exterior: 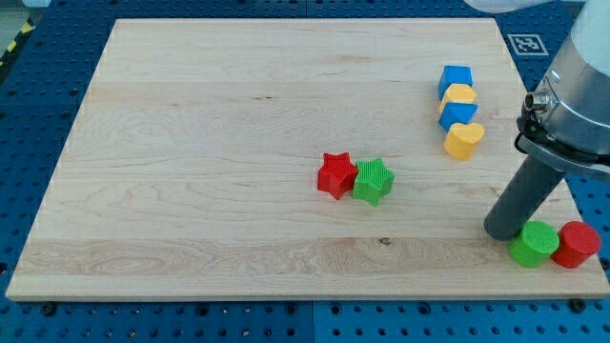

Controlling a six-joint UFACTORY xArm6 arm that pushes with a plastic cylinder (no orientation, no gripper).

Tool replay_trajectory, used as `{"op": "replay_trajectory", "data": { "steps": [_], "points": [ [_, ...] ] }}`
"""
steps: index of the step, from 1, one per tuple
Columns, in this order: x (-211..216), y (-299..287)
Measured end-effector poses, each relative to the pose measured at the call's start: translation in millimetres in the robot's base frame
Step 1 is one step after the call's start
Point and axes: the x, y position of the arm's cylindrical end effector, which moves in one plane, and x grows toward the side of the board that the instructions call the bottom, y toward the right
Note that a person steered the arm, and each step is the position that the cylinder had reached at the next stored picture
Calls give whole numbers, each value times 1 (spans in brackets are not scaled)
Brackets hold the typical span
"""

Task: Point your arm towards red star

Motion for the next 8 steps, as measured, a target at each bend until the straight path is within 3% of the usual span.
{"op": "replay_trajectory", "data": {
  "steps": [1,2,5,6,8],
  "points": [
    [0,0],
    [-12,-38],
    [-23,-233],
    [-59,-286],
    [-81,-255]
  ]
}}
